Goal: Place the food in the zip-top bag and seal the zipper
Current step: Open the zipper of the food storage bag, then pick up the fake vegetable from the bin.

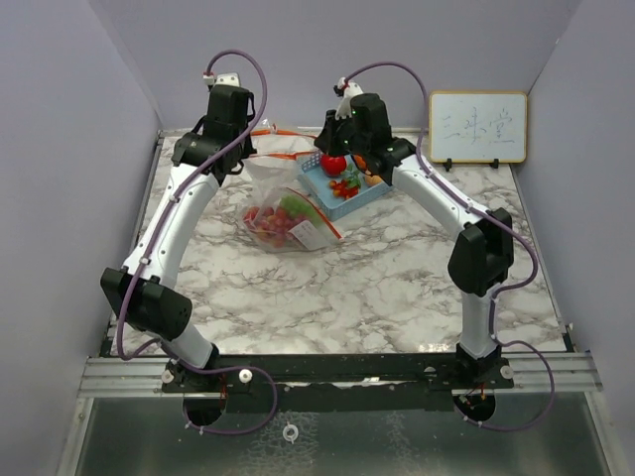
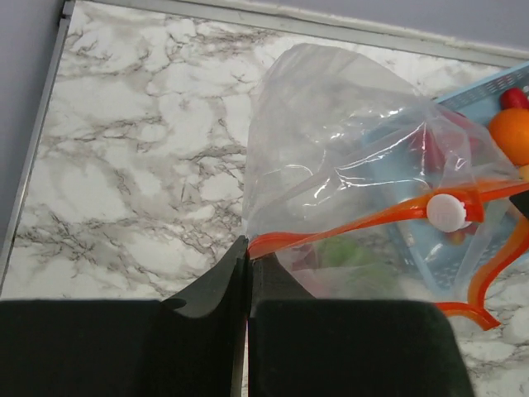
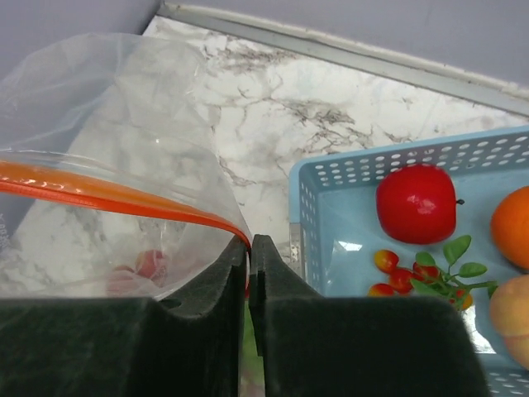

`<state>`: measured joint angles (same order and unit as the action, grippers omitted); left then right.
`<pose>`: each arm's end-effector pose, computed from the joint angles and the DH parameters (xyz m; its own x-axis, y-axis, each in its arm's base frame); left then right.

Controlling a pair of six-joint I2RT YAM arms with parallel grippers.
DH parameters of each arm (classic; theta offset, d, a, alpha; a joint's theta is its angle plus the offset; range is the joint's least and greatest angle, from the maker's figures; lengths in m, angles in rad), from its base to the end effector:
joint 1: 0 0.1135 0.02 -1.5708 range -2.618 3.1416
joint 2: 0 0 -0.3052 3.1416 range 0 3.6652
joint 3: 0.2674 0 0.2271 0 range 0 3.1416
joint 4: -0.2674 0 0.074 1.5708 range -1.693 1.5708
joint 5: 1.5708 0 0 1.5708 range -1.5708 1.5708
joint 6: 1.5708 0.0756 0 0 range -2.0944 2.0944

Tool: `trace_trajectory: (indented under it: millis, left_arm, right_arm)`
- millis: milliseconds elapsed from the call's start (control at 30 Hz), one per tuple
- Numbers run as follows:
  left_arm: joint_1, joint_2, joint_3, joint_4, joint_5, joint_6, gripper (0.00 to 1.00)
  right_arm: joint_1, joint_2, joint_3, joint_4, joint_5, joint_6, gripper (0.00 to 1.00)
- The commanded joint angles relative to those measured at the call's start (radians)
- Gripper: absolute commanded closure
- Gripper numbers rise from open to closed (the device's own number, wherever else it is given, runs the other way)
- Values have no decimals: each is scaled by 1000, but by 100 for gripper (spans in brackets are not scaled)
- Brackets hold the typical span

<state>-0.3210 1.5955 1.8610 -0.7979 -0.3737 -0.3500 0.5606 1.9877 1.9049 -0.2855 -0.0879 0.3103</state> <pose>0.3385 -0.0835 0.4607 -0.4509 -0.1865 -0.8729 -0.1696 0.9780 -0.1214 0.4251 0.2747 0.3805 -0.4733 0.0620 -0.8787 -0.4773 0.8204 0.3150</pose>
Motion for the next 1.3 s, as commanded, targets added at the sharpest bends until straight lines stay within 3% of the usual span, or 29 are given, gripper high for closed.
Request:
trace_trajectory:
  millis: [0,167,200,300,500,633,800,1267]
  left_arm:
    - [24,22,-119,115,-28,20,100]
    - [24,78,-145,168,58,-21,100]
    - [25,92,-133,171,67,-24,100]
    - [24,144,-79,164,73,-25,100]
    - [25,180,-13,147,60,11,100]
    - [23,196,3,151,79,14,100]
    - [24,234,57,128,115,7,100]
    - [25,266,54,117,177,-6,100]
  right_arm:
    - [-30,9,-24,65,-95,7,85]
    - [-31,-84,-88,131,-231,-7,30]
    - [-31,-110,-105,143,-246,-11,23]
    - [-35,-176,-148,145,-211,-33,12]
    - [-111,-183,-198,120,-114,11,12]
    - [-115,-12,-83,-5,16,-96,14]
    - [-116,141,16,-27,101,-169,10]
    - [-118,476,286,-12,53,-229,7]
